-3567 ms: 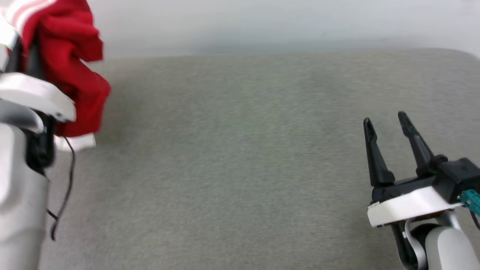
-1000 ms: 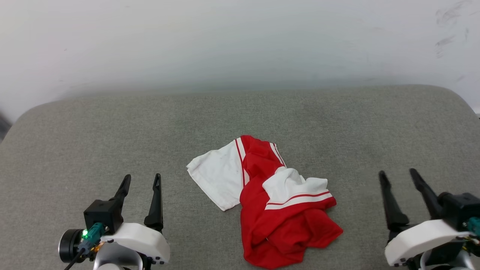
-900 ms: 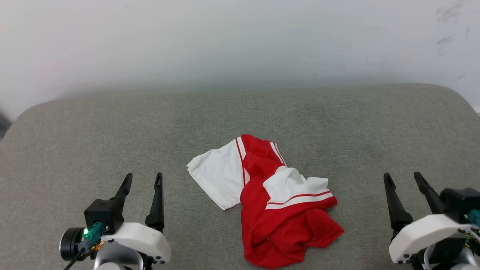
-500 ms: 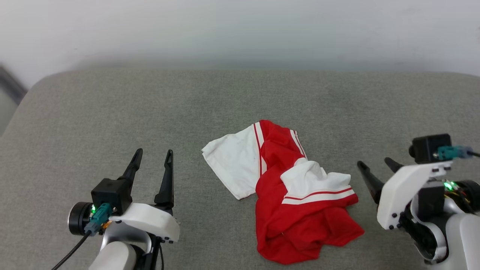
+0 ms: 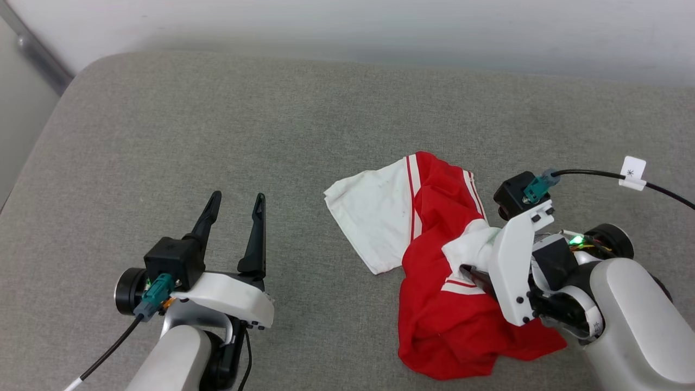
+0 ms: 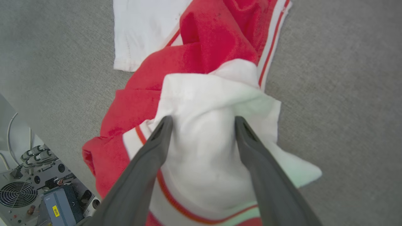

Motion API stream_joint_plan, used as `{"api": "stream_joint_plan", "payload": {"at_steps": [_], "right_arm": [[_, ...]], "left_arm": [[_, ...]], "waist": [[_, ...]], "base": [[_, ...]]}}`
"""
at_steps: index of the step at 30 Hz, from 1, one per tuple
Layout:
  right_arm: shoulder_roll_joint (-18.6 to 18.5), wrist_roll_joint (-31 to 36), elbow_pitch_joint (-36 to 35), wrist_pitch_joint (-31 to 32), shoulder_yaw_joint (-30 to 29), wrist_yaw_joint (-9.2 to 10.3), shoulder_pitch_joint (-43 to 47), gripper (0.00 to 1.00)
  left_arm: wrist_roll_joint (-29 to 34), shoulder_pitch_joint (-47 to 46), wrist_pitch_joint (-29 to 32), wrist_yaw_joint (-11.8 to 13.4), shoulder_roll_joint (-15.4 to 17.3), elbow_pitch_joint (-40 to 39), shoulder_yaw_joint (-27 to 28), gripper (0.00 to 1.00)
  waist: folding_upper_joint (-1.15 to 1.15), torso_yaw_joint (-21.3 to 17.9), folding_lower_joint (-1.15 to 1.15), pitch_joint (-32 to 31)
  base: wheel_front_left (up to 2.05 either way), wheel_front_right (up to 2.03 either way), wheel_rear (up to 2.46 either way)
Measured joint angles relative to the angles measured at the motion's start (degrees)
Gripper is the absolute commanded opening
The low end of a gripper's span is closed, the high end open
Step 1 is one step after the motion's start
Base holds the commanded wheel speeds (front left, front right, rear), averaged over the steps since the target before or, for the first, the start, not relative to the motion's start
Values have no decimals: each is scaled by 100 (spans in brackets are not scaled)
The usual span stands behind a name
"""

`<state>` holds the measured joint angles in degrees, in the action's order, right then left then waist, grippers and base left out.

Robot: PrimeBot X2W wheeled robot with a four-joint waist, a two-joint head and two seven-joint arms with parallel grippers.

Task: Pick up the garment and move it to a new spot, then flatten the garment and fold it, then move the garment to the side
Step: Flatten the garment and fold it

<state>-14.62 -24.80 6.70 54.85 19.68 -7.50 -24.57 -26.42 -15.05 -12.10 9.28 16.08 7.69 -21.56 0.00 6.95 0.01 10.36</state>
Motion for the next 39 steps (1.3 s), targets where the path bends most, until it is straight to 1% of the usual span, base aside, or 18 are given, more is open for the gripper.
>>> {"api": "stream_joint_plan", "payload": {"at_steps": [2, 3, 4, 5, 9, 13, 16, 19, 22, 25, 28, 29, 30, 31, 32, 36, 39], "right_arm": [[-58, -105, 169, 73, 132, 0, -70, 100], [-113, -105, 232, 74, 191, 0, -112, 87], [-145, -134, 285, 70, 213, 0, -158, 35], [-164, -176, 322, 63, 225, 0, -205, 0], [-253, -205, 319, -71, 297, 0, -339, 0], [-354, -207, 34, -277, 145, 0, -348, 0], [-431, -131, -335, -528, -205, 0, -242, 0], [-452, -9, -654, -809, -762, 0, 82, 0], [-315, 86, -791, -1048, -1408, 0, 642, 0], [20, 147, -776, -1388, -2048, 0, 1233, 0], [316, 154, -441, -1784, -2564, 0, 1848, 0], [411, 144, -294, -1935, -2675, 1, 2031, 3], [486, 146, -147, -2095, -2755, 0, 2176, 33], [590, 142, 13, -2275, -2865, 0, 2277, 86], [682, 142, 172, -2429, -2974, 0, 2357, 100], [876, 167, 624, -3141, -3151, 1, 2603, 100], [951, 144, 609, -3853, -3074, 1, 2601, 100]], "left_arm": [[-1, -35, -24, -3, -19, 43, -4, 100], [-2, -44, -27, -3, -27, 66, -11, 100], [-5, -45, -42, -4, -37, 89, -13, 100], [-7, -45, -54, -4, -41, 108, -11, 100], [-32, -39, -80, -2, -40, 174, 2, 100], [-57, 34, -96, 31, -24, 182, 31, 100], [-62, 98, -96, 41, 8, 172, 42, 100], [-68, 191, -92, 88, 37, 140, 55, 100], [-100, 254, -74, 134, 69, 97, 70, 100], [-108, 304, -57, 151, 82, 65, 66, 100], [-123, 316, -16, 149, 94, 34, 42, 100], [-134, 320, -7, 149, 93, 30, 23, 100], [-144, 326, 12, 149, 93, 24, 14, 100], [-145, 339, 19, 148, 98, 16, 2, 100], [-147, 354, 37, 148, 100, 14, -9, 100], [-158, 430, 78, 153, 118, 10, -34, 100], [-182, 512, 84, 187, 124, -5, -34, 100]], "waist": [[0, 30, 0, 20], [0, 37, 0, 20], [0, 37, 0, 14], [0, 30, 0, 4], [0, -40, -1, -75], [0, -169, -1, -170], [0, -295, -1, -243], [0, -431, -1, -314], [0, -567, -1, -382], [0, -672, -1, -431], [0, -728, -1, -476], [0, -734, -1, -487], [0, -736, -1, -496], [0, -735, -1, -505], [0, -734, -1, -516], [0, -725, -1, -563], [0, -743, -1, -618]], "base": [[0, 0, 0], [0, 0, 0], [0, 0, 0], [0, 0, 0], [0, 0, 0], [0, 0, 0], [0, 0, 0], [0, 0, 0], [0, 0, 0], [0, 0, 0], [0, 0, 0], [0, 0, 0], [0, 0, 0], [0, 0, 0], [0, 0, 0], [0, 0, 0], [0, 0, 0]]}}
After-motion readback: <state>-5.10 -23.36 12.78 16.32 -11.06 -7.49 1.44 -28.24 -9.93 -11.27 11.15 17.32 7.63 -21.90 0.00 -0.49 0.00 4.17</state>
